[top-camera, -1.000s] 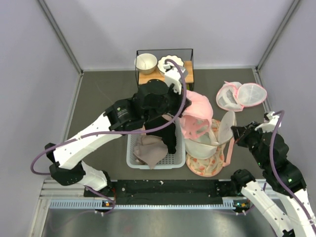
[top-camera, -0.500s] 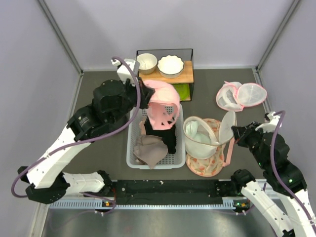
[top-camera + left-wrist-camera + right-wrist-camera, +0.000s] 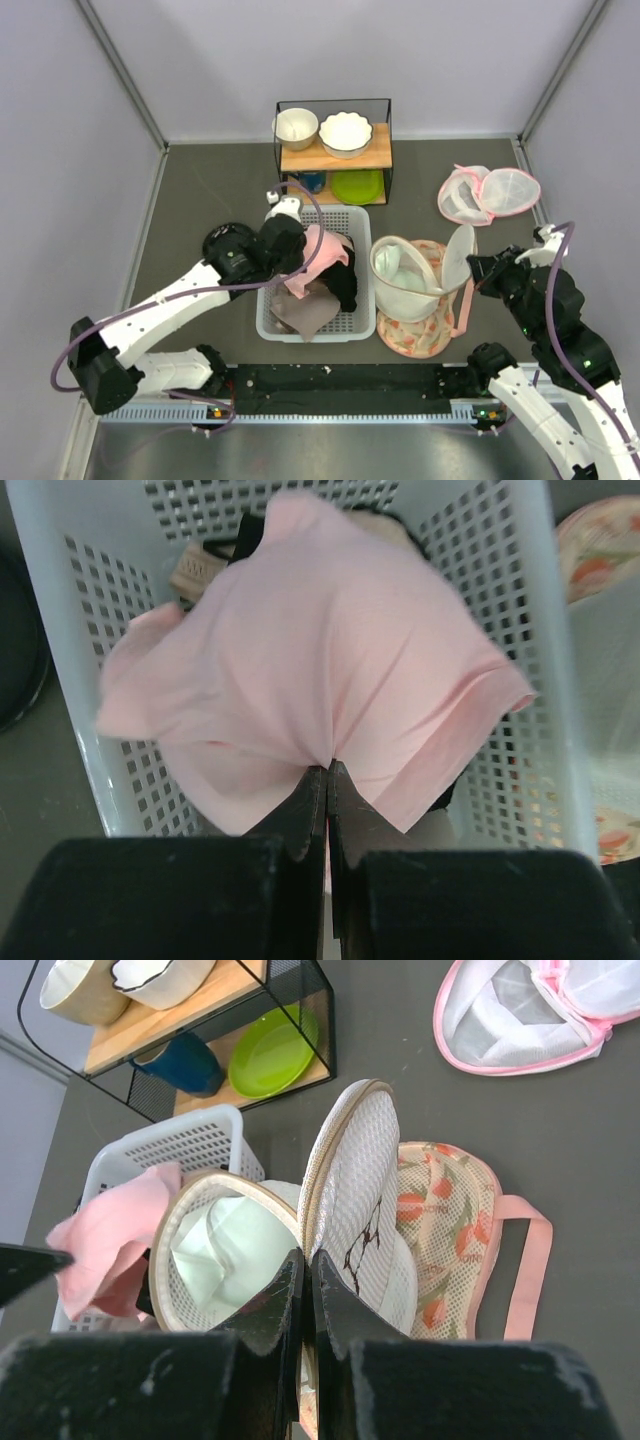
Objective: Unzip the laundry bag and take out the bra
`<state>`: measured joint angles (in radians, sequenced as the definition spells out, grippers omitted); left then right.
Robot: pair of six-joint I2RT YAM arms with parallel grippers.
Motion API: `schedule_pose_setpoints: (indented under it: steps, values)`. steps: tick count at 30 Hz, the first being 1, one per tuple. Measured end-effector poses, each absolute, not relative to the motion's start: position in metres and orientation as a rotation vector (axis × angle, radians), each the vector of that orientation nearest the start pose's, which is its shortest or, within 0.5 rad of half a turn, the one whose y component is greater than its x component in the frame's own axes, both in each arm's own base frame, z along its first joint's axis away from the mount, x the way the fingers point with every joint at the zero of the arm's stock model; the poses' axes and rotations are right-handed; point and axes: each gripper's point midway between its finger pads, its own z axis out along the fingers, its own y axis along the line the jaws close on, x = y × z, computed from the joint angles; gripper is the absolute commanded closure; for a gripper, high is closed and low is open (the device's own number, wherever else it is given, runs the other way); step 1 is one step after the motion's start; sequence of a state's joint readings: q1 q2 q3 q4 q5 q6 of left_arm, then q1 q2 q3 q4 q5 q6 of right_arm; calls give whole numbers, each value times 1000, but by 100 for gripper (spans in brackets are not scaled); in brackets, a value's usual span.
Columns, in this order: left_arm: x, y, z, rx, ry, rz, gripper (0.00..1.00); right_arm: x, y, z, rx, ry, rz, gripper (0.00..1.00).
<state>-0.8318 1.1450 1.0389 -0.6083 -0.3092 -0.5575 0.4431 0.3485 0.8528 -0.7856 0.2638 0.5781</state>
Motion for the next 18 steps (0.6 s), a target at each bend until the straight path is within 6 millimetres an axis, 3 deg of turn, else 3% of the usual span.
schedule_pose_setpoints:
  steps: [3, 10, 14, 18]
  values:
    - [240, -218, 167, 133, 2349, -346, 100, 179, 60, 272, 309, 1845, 473, 100]
    - [240, -221, 114, 82, 2450, -293, 100, 179, 61, 271, 303, 1848, 481, 100]
    - [240, -221, 99, 95, 2479, -260, 98, 179, 62, 271, 300, 1850, 485, 100]
    - [239, -222, 101, 136, 2484, -256, 65, 179, 63, 271, 298, 1850, 488, 100]
